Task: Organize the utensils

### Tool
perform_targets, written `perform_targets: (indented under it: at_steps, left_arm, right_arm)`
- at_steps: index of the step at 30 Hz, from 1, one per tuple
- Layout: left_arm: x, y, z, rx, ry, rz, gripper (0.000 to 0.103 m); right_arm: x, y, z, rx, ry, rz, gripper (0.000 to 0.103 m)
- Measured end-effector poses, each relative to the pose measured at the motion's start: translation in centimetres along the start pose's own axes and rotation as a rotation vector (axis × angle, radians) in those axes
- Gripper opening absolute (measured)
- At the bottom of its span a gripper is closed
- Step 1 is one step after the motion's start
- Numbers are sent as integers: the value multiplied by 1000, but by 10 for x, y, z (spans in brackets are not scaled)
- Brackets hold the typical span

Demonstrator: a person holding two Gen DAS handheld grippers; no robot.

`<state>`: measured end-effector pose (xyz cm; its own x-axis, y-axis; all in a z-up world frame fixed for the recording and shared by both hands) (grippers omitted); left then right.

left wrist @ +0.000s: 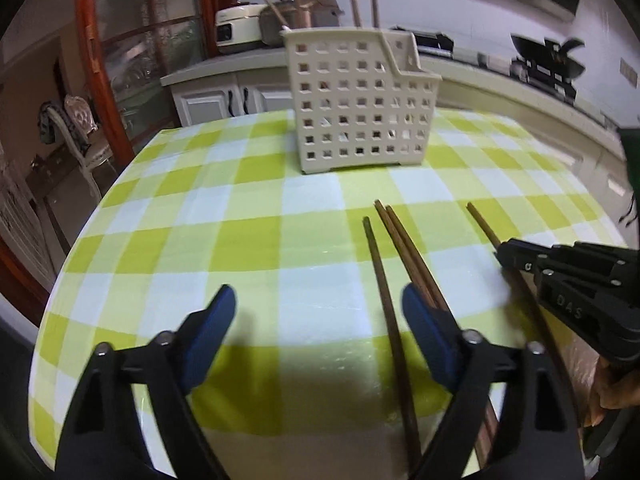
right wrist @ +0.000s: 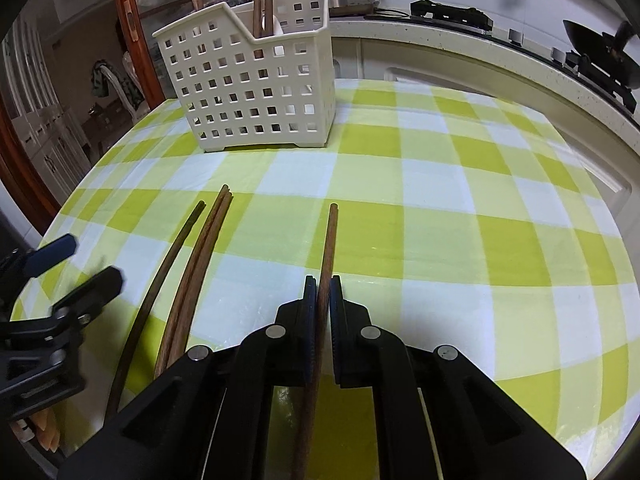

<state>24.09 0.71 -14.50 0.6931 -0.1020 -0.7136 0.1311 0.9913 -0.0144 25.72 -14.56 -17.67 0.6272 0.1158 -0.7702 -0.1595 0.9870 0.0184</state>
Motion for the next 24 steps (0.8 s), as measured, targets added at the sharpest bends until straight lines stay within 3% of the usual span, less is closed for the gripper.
perform_targets:
  at_steps: [4,11,16,24]
  left_arm:
    - [13,-8,1,10,41,-11,57]
    - [26,-20,3,8,74,-35,54]
    - [37,-23,1,7,112,-40,41]
    - [40,-22,2,-8,119,-68,36]
  right_arm:
    - [1,-1,0,11,1,15,7]
    - [1,-2,0,25,2,31,7]
    - [1,-2,-1,29,2,37,7]
    - [1,-3,-1,25,3,32,8]
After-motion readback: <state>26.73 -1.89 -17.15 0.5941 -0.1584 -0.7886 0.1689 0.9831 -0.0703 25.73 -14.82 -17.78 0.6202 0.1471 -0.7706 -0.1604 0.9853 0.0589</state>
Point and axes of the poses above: each gripper's, at about its wrist camera, not at the fingertips, and x roughly the way its jaws point, y to its left, z to its top, the point moved 7 cm from there along x, roughly the way its jaws point, and after that the axes turned 7 degrees about -z, right-handed, at the moved point
